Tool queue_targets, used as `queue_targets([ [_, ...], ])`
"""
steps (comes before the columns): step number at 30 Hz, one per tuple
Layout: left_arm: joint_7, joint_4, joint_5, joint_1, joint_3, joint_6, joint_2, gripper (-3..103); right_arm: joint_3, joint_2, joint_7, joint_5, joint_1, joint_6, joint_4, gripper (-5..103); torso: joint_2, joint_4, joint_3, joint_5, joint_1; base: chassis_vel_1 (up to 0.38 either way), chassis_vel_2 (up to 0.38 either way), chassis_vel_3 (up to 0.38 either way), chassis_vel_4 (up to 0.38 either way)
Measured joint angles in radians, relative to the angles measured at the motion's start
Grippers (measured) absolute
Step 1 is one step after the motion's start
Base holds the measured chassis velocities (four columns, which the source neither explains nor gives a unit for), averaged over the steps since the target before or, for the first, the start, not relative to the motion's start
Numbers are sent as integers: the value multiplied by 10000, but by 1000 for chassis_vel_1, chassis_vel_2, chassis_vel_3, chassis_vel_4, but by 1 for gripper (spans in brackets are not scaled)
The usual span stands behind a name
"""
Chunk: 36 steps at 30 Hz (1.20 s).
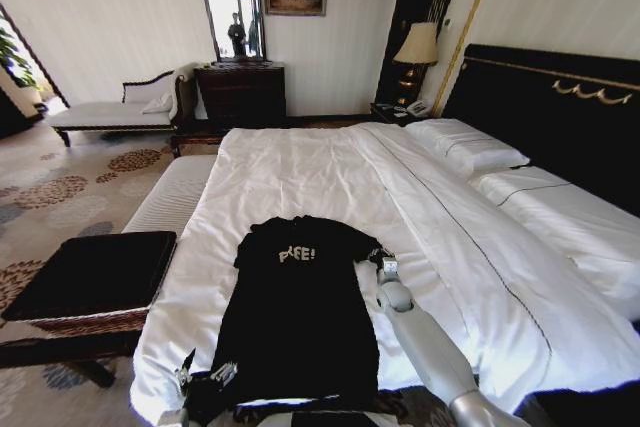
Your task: Fold the clothes on the bed and place them into the basket.
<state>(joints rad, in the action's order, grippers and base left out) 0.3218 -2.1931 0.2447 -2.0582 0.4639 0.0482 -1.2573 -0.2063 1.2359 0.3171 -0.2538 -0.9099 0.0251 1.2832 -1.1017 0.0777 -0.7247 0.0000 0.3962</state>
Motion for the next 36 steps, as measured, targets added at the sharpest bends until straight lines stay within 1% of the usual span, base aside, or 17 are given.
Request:
queue_targets([
  [1, -7, 6, 95, 124, -6, 55, 36, 100, -12, 10, -33, 38, -2, -80, 1, 3, 0, 0, 0, 0, 0, 0, 0, 0, 0],
  [4, -116, 51, 1265, 877, -47, 385, 298, 100, -59, -67, -51, 21, -203, -179, 339, 19, 0, -1, 0, 1, 0, 0, 0, 0, 0],
  [5, -116, 51, 1265, 877, -47, 385, 298, 100, -59, -67, -51, 21, -203, -179, 339, 19, 0, -1, 0, 1, 0, 0, 0, 0, 0],
  [6, -120, 84, 1541, 1048, -49, 450, 354, 100, -72, -111, -48, 18, -277, -180, 449, 25, 0, -1, 0, 0, 0, 0, 0, 0, 0],
  [8, -148, 281, 2686, 1849, -32, 678, 596, 100, -168, -262, -3, -6, -585, -178, 819, 36, 0, 3, 0, -2, -1, 0, 0, 0, 0],
  [9, -148, 281, 2686, 1849, -32, 678, 596, 100, -168, -262, -3, -6, -585, -178, 819, 36, 0, 3, 0, -2, -1, 0, 0, 0, 0],
  [10, -159, 392, 3127, 2214, -14, 722, 694, 100, -214, -319, 34, -22, -707, -167, 941, 41, 0, 1, 0, 1, 0, 0, 0, 0, 0],
  [11, -162, 491, 3494, 2552, -2, 756, 761, 100, -252, -369, 65, -27, -812, -157, 1043, 41, 0, 0, -1, 0, -1, 0, 0, 0, 0],
  [13, -172, 750, 4570, 3510, 6, 827, 862, 100, -340, -465, 117, -23, -1016, -147, 1185, 52, 0, 4, 0, -1, 0, 0, 0, 0, 0],
  [14, -172, 750, 4570, 3510, 6, 827, 862, 100, -340, -465, 117, -23, -1016, -147, 1185, 52, 0, 4, 0, -1, 0, 0, 0, 0, 0],
  [17, -163, 1485, 5727, 5076, 63, 876, 803, 100, -439, -541, 224, -11, -1283, -110, 1298, 68, 0, 1, -1, 1, 0, 0, 0, 0, 0],
  [18, -163, 1485, 5727, 5076, 63, 876, 803, 100, -439, -541, 224, -11, -1283, -110, 1298, 68, 0, 1, -1, 1, 0, 0, 0, 0, 0],
  [20, -156, 2217, 6146, 6038, -12, 969, 746, 100, -468, -576, 228, -10, -1432, -48, 1398, 79, 1, 1, -1, 1, 0, 0, 0, 0, 0],
  [23, -86, 2932, 6478, 6820, -204, 1089, 628, 100, -468, -554, 308, -2, -1482, 10, 1442, 84, 1, 2, -1, -3, 1, 0, 0, 0, 0],
  [26, -141, 3920, 6711, 7687, -430, 1189, 508, 100, -467, -544, 462, -40, -1459, 105, 1518, 98, 1, 0, -2, 0, 1, 0, 0, 0, 0],
  [31, -209, 4535, 7263, 8383, -825, 1333, 595, 100, -479, -679, 566, -123, -1375, 192, 1541, 100, 1, 3, -2, -3, 1, 0, 0, 0, 0],
  [36, 97, 4247, 7839, 8385, -1216, 1652, 780, 100, -513, -624, 692, -132, -1317, 257, 1515, 100, 1, 0, -1, 3, 1, 0, 0, 0, 0],
])
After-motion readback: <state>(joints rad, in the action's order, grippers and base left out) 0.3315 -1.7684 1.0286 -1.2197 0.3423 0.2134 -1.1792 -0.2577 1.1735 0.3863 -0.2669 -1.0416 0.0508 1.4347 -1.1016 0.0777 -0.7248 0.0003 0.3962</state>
